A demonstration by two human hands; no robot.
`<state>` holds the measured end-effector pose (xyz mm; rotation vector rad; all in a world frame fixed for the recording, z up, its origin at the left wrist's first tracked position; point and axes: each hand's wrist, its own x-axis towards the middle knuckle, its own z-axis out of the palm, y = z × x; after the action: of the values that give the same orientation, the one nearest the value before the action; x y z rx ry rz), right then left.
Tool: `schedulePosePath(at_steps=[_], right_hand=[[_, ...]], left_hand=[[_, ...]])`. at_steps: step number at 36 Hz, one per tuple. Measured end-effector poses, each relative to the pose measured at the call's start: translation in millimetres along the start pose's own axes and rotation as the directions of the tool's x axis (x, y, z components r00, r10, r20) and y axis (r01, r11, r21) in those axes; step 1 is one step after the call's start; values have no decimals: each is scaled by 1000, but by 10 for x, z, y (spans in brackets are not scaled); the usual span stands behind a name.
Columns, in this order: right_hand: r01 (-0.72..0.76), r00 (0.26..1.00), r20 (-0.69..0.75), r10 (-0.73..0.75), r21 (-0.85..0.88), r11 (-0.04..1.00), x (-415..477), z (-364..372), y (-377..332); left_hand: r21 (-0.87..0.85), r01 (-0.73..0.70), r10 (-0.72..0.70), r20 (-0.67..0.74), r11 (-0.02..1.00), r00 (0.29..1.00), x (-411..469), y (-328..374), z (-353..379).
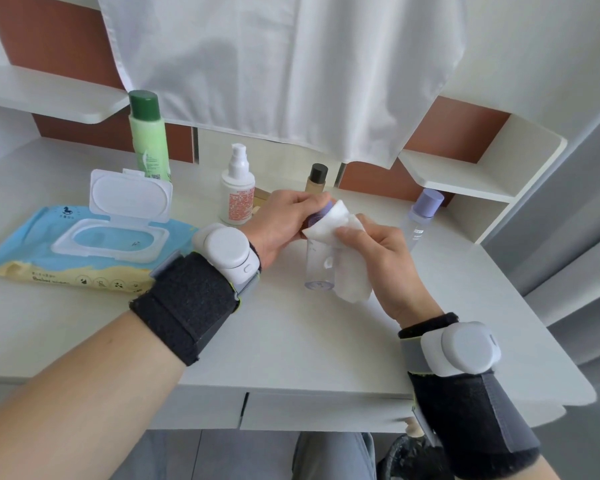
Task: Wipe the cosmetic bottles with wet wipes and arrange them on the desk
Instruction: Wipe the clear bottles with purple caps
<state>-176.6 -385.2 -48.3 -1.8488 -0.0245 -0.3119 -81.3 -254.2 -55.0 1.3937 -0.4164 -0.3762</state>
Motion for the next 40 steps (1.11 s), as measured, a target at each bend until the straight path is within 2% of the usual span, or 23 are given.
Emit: schedulePosePath(at_steps=[4, 15, 17, 20, 25, 29, 36, 40], right_hand=[[38, 998, 52, -36, -47, 998, -21, 4, -20], [38, 990, 137, -22, -114, 993, -82, 2, -59], [22, 997, 73, -14, -108, 994, -94, -32, -80], [-25, 995, -100, 24, -3, 1000, -87, -79, -108], [-89, 931, -342, 131, 138, 987, -38, -76, -100], [-107, 906, -373, 198, 249, 962, 3, -103, -53], [-9, 921, -385, 52, 112, 994, 4, -71, -53], [48, 941, -338, -22, 68, 997, -13, -50, -65]], left_hand=[[-26, -52, 51, -49, 998, 997, -6, 36, -15], [-112, -216, 191, -197, 970, 962, -5, 99, -77], [-167, -236, 203, -193, 957, 960, -13, 123, -80], [-199, -245, 216, -158, 949, 964, -35, 152, -88], [-218, -220, 210, -70, 951, 975, -82, 184, -72], [-210, -181, 188, 17, 961, 982, -101, 168, -54], [-127, -137, 143, 45, 982, 989, -116, 109, 34], [-111, -119, 129, 84, 987, 988, -106, 65, 58]])
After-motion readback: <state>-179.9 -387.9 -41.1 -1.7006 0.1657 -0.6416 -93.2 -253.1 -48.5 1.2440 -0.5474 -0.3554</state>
